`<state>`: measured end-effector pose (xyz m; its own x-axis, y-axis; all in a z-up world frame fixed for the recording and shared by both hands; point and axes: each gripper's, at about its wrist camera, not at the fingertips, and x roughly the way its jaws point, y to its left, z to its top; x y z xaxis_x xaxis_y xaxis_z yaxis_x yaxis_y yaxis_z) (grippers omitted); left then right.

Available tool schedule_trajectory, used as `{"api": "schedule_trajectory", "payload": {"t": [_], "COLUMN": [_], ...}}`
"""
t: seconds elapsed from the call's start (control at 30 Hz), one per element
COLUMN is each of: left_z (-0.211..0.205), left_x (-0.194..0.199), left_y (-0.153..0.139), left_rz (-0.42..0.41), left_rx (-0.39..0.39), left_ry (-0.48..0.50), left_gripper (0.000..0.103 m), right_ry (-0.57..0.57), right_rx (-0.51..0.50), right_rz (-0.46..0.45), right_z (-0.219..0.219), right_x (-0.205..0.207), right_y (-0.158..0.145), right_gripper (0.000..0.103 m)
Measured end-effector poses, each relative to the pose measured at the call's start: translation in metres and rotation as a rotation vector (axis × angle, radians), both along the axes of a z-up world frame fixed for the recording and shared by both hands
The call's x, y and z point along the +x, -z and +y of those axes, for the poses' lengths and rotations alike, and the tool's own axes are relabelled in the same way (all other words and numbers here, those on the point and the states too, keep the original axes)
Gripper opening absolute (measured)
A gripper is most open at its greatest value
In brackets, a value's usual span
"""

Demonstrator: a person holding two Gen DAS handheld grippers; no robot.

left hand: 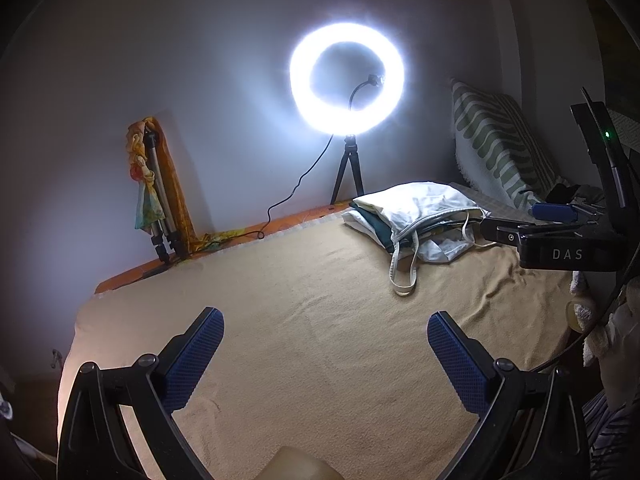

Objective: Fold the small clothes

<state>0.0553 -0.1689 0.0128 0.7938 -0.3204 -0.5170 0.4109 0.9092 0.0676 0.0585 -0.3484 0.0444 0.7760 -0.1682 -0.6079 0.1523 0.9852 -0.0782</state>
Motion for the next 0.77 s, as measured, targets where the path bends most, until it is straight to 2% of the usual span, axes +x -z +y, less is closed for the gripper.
{"api": "schedule_trajectory", "payload": {"t": [0.6,0.77], "left_z": [0.009,0.012], "left_x": [0.0,0.006], "left_y": [0.003,0.007], "left_rz": [0.0,0.035], "left_rx": [-0.005,-0.016], "left_ry": [-0.033,-0.028], "left_gripper": [0.103,0.103], "right_ry": [-0.024,-0.031], "right_rx": [-0.001,0.007], "right_rz": [0.02,0.028], "right_z": [0.005,0.004], "right_x": [0.003,0.004], "right_y": [0.006,0.008], "right_gripper": [0.103,0.103]}}
